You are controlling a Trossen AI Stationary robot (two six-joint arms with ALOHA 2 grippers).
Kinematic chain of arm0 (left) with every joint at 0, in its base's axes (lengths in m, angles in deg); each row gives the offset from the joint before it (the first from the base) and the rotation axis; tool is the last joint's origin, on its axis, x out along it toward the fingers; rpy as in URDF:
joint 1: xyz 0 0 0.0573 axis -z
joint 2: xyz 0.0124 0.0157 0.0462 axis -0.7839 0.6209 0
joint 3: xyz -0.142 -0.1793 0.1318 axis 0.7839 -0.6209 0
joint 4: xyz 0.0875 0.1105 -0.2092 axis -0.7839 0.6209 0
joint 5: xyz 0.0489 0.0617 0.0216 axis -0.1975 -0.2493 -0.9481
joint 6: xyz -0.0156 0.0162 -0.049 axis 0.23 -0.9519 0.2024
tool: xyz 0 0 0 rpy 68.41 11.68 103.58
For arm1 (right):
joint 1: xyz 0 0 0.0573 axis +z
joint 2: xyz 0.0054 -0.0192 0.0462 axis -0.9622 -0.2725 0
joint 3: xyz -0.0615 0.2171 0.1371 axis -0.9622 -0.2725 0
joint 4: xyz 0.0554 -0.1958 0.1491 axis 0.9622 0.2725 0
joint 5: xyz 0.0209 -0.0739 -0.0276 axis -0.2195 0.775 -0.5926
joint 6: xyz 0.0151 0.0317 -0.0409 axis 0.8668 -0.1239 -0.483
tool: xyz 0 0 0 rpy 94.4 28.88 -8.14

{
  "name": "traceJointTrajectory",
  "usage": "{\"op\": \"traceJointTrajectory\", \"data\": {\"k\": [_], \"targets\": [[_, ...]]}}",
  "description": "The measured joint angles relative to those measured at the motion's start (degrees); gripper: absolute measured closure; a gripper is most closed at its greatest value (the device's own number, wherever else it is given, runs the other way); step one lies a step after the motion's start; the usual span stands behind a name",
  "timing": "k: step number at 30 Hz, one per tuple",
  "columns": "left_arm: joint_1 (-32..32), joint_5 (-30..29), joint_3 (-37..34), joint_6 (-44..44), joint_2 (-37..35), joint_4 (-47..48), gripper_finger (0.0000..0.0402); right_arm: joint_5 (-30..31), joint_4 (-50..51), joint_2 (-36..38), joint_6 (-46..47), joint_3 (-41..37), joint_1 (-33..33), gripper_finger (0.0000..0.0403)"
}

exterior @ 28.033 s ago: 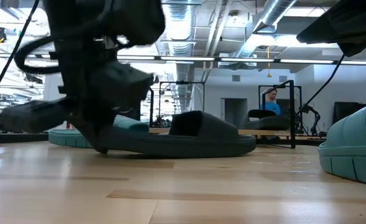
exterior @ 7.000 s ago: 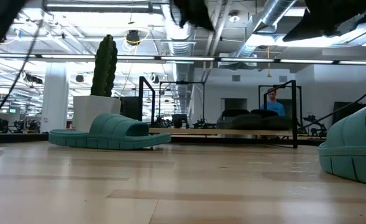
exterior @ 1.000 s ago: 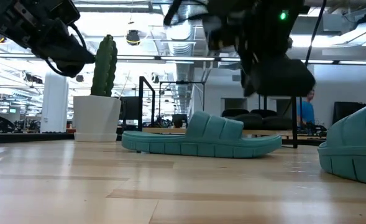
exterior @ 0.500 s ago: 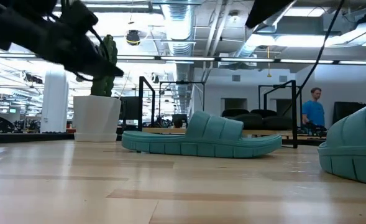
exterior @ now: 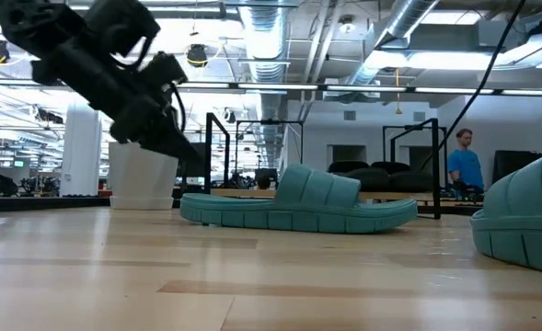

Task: Pick and place slides into the shelf
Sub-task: Put the top green slide on the shelf

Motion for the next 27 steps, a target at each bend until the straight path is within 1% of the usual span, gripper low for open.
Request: {"op": "traceJointTrajectory", "data": {"k": [6,9,10,13,16,18,21,24,27], "targets": [[-0.8,0.0,4.8,-5.5,8.2,0.8,0.0401,0.0,-0.1,0.0,2.7,0.0,1.8,0.0377],[-1.0,-0.7,7.2,-8.7,11.5,2.8,0.0401,-0.1,-0.9,0.0,2.9,0.0,2.3,0.0386],[-1.1,-1.6,8.0,-9.8,12.5,3.3,0.0401,-0.1,-1.1,0.0,2.9,0.0,2.5,0.0388],[-1.1,-6.9,10.1,-12.6,15.2,5.3,0.0401,-0.2,-1.8,0.0,3.1,0.0,2.7,0.0395],[-1.1,-8.6,11.8,-15.0,17.5,7.3,0.0401,-0.4,-2.7,0.0,3.2,0.0,2.8,0.0399],[-1.1,-7.1,12.5,-15.9,18.6,7.9,0.0401,-0.7,-3.3,0.0,3.2,0.0,2.9,0.0401],[-1.0,-2.1,12.8,-15.7,19.0,8.5,0.0401,-1.7,-3.7,-0.1,3.2,0.0,2.9,0.0402],[-0.6,3.0,12.8,-13.2,18.7,9.7,0.0401,-1.9,-3.9,-0.1,3.2,0.0,2.9,0.0402],[0.6,5.6,12.8,-10.2,18.7,11.4,0.0401,-2.0,-4.0,-0.1,3.2,0.0,2.9,0.0402]]}}
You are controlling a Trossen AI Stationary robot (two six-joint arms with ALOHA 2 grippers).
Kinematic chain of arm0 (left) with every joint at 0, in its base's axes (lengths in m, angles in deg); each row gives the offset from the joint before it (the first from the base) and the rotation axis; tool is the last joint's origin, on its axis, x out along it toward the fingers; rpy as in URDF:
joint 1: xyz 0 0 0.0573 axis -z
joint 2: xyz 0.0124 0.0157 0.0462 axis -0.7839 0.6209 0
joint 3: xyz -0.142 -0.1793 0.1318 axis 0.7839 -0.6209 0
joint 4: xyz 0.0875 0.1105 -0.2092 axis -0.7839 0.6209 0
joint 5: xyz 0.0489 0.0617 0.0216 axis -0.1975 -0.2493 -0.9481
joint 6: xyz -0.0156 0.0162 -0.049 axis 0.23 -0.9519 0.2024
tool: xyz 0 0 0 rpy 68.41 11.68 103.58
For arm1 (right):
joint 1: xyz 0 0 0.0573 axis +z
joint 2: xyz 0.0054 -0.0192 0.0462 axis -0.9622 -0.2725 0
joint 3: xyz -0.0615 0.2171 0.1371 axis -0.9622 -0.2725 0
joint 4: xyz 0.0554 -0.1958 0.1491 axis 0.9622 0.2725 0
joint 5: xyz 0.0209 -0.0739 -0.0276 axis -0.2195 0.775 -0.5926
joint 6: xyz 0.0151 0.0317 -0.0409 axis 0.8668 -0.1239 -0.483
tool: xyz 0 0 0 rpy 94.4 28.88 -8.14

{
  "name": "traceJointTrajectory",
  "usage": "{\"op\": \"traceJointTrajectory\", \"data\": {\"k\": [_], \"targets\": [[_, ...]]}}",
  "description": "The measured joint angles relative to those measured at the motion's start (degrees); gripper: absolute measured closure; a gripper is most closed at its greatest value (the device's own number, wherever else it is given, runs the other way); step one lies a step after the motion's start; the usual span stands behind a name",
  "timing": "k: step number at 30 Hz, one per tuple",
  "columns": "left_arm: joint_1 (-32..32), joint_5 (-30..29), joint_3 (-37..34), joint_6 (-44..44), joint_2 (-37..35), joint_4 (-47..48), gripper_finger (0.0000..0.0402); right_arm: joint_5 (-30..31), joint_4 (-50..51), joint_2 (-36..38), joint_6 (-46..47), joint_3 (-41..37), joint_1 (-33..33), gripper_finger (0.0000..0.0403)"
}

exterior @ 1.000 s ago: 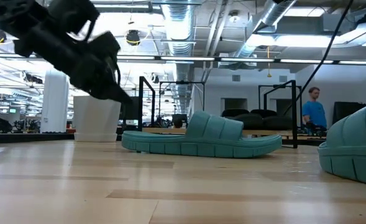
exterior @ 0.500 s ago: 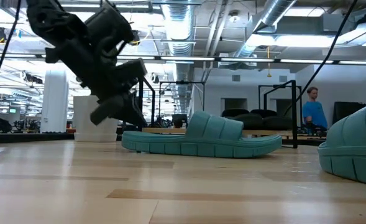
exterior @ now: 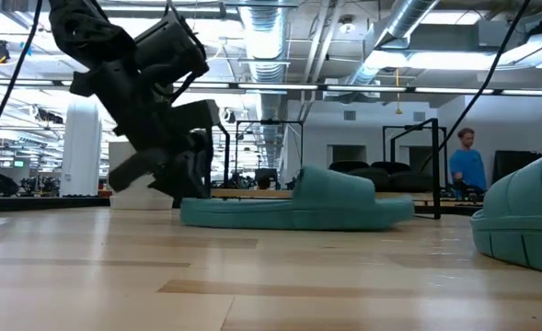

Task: Pick and place slides into the shelf
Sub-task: Put the top green slide on the shelf

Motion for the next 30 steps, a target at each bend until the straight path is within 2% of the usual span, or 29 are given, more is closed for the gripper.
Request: {"op": "traceJointTrajectory", "data": {"k": [8,14,19,24,27,30], "targets": [[6.0,6.2,0.0,9.1,-0.1,3.7,0.0401,0.0,0.0,0.0,-0.8,0.0,0.0,0.0402],[11.0,7.7,0.0,12.1,-0.1,-1.5,0.0401,0.2,0.3,0.0,-1.9,0.0,0.0,0.0402],[13.9,7.5,0.1,12.6,-0.1,-9.3,0.0401,0.2,0.3,0.0,-2.1,0.0,0.0,0.0402],[15.4,7.0,3.2,12.6,-0.1,-12.6,0.0401,0.2,0.3,0.0,-2.6,0.0,0.0,0.0402],[16.0,6.6,6.0,12.1,-0.1,-12.6,0.0401,0.2,0.3,0.0,-2.6,0.0,0.0,0.0402],[16.7,2.0,8.3,9.9,-0.1,-9.8,0.0401,0.2,0.3,0.0,-2.6,0.0,0.2,0.0402]]}}
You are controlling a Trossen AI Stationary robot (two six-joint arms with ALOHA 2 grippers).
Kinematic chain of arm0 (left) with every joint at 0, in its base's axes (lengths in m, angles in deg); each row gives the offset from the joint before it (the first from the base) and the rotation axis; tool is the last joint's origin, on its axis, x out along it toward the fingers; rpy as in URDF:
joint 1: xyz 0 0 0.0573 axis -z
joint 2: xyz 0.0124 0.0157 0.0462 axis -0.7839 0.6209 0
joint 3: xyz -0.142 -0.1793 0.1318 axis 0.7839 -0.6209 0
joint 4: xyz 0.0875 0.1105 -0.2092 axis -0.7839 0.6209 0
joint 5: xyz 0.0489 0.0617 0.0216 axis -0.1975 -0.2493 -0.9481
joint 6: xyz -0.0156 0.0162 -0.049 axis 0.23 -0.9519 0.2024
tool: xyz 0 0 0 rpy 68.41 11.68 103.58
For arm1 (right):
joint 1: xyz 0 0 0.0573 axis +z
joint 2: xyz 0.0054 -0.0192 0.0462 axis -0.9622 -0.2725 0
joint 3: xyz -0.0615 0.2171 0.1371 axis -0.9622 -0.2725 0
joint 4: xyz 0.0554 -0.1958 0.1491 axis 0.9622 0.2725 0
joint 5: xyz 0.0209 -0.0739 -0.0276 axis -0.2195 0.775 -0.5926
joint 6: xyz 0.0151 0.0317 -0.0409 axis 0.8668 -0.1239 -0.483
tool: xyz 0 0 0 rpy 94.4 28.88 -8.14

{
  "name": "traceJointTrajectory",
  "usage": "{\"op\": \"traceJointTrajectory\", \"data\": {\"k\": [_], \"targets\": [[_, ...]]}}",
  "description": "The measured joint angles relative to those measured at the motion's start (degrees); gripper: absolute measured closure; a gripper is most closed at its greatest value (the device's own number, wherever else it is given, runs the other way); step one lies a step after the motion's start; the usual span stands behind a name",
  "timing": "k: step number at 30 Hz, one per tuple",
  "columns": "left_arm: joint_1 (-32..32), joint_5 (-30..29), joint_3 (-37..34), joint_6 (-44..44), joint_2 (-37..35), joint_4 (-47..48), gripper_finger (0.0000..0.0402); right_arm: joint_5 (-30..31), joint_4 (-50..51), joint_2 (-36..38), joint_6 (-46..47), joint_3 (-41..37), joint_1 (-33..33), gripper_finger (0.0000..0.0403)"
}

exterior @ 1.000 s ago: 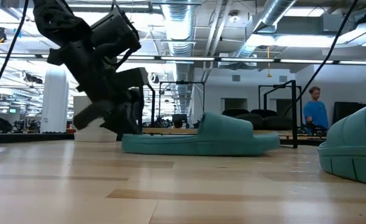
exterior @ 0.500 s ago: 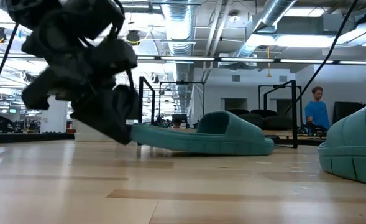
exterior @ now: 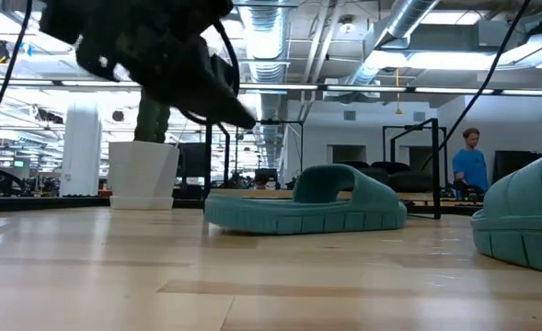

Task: Pick and place slides into the shelf
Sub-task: Put the top green slide on the shelf

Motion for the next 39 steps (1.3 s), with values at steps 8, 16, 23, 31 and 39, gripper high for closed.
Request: {"op": "traceJointTrajectory", "data": {"k": [8,16,23,31,39], "targets": [[-2.1,-19.3,1.7,-4.1,0.0,17.0,0.0401,0.0,-0.5,-0.4,0.0,-0.1,1.3,0.0402],[-6.8,-16.5,1.7,-3.3,0.3,21.6,0.0401,0.2,-1.8,-0.4,0.0,-0.1,1.6,0.0402],[-8.1,-5.9,1.7,-2.5,0.3,21.8,0.0401,0.2,-2.2,-0.4,0.0,0.0,1.6,0.0402],[-7.8,-3.2,1.7,0.1,0.3,23.2,0.0401,0.2,-2.8,-0.4,-1.4,0.0,1.6,0.0402],[-7.8,-3.7,1.7,1.6,0.3,25.4,0.0401,0.2,-2.7,-0.4,-1.6,0.0,1.6,0.0402]]}}
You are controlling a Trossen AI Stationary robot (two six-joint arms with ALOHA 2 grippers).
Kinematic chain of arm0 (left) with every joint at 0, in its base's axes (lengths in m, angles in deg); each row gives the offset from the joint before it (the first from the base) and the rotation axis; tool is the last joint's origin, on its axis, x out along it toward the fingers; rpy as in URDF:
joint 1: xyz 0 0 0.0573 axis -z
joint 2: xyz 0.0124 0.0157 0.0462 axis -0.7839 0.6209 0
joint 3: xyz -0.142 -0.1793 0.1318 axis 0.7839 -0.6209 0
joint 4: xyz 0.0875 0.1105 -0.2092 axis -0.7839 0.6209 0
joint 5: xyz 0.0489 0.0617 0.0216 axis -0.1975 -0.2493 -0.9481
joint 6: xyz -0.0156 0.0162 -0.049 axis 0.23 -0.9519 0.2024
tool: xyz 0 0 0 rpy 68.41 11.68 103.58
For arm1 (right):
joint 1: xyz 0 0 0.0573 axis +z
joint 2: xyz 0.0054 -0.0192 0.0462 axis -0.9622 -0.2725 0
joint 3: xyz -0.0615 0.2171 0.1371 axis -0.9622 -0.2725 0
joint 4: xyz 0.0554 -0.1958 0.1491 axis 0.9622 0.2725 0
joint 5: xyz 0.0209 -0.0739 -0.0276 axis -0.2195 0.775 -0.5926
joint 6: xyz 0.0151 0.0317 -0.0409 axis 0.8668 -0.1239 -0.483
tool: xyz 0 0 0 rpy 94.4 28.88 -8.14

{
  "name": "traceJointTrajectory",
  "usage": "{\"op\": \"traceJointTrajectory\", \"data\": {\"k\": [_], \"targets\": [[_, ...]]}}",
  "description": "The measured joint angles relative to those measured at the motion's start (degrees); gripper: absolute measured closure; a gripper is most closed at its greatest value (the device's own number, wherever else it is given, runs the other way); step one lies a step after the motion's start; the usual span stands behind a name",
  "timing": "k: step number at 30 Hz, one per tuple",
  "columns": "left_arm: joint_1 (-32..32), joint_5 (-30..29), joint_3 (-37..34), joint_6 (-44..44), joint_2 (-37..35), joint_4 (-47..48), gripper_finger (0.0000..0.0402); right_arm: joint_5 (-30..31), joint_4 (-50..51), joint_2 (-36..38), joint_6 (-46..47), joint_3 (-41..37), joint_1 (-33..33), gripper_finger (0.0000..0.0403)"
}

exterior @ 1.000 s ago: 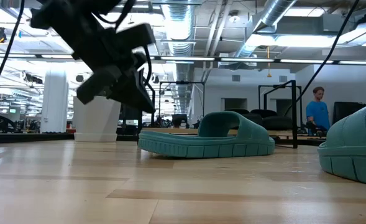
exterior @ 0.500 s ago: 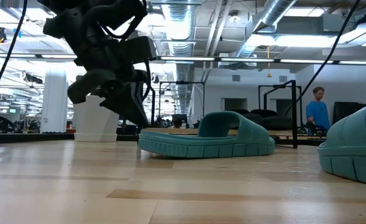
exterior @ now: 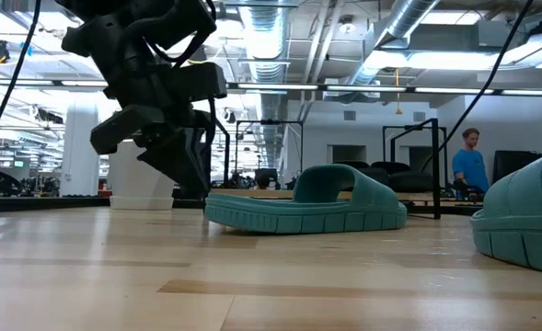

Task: Pick and place slides into the shelf
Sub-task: Put the top green slide on the shelf

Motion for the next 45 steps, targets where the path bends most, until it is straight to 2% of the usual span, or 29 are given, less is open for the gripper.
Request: {"op": "traceJointTrajectory", "data": {"k": [4,11,17,25,32,39,45], "targets": [[0.0,-0.5,0.0,-0.2,2.3,-1.9,0.0401,0.0,0.1,0.0,0.0,0.0,0.0,0.0402],[0.2,-1.3,3.2,-1.7,10.6,-2.1,0.0401,0.0,-0.9,0.0,-1.3,0.0,0.0,0.0402],[1.0,-1.1,5.7,-1.7,11.0,-2.1,0.0401,0.0,-1.0,0.0,-1.4,0.0,0.0,0.0402],[3.9,7.6,8.1,-1.6,11.3,-5.9,0.0401,0.0,-1.3,0.0,-1.4,0.0,0.0,0.0402],[8.3,7.4,11.2,-1.9,11.3,-7.9,0.0401,0.0,-1.4,0.0,-1.4,0.0,0.0,0.0402],[10.2,0.2,12.9,-4.6,11.3,-11.4,0.0401,0.1,-1.4,0.0,-1.5,0.0,-0.4,0.0402],[11.2,-11.6,12.9,-8.5,11.2,-12.1,0.0401,-0.3,-2.8,0.1,-3.3,-0.5,-2.3,0.0402]]}}
